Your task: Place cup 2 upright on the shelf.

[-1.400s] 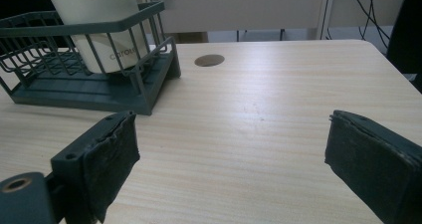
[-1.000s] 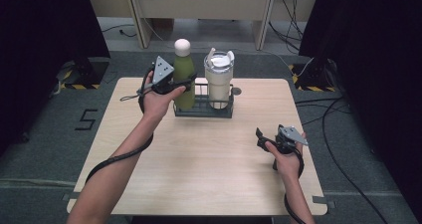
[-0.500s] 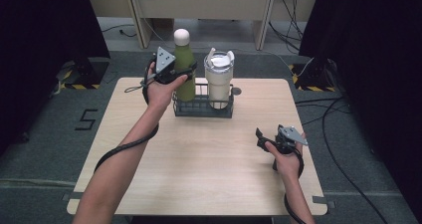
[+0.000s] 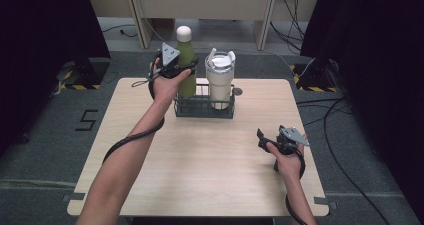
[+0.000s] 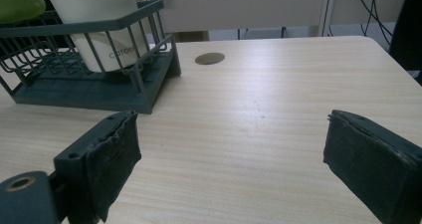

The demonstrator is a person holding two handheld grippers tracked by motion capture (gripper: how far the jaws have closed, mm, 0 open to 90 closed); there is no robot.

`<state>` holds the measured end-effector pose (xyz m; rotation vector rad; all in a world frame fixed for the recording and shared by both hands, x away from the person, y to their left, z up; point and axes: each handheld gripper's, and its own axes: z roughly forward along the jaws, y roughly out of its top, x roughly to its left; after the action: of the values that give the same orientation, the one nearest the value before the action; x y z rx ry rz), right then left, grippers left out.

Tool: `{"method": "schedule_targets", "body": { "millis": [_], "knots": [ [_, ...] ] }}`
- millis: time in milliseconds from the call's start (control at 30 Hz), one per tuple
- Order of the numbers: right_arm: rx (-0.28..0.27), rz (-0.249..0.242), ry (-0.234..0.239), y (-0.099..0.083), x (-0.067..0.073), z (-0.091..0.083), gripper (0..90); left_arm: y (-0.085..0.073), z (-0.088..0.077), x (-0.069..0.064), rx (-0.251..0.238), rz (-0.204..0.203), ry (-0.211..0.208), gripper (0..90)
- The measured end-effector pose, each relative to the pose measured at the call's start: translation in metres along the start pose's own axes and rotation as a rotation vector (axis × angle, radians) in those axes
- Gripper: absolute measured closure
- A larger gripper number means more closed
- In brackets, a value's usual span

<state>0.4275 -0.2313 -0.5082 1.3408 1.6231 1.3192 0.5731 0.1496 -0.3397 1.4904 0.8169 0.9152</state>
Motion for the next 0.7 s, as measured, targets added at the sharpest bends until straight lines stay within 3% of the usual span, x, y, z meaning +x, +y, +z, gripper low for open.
{"method": "schedule_targets", "body": {
  "millis": [400,700],
  "knots": [
    [0.004,0.003,0.001,-0.001,0.0,0.0,7.7,-0.019,0.012,0.004,0.047,-0.03,0.026,24.5],
    [0.004,0.0,0.003,-0.001,0.0,0.001,7.8,-0.033,0.017,0.001,0.085,-0.033,0.016,24.5]
  ]
}}
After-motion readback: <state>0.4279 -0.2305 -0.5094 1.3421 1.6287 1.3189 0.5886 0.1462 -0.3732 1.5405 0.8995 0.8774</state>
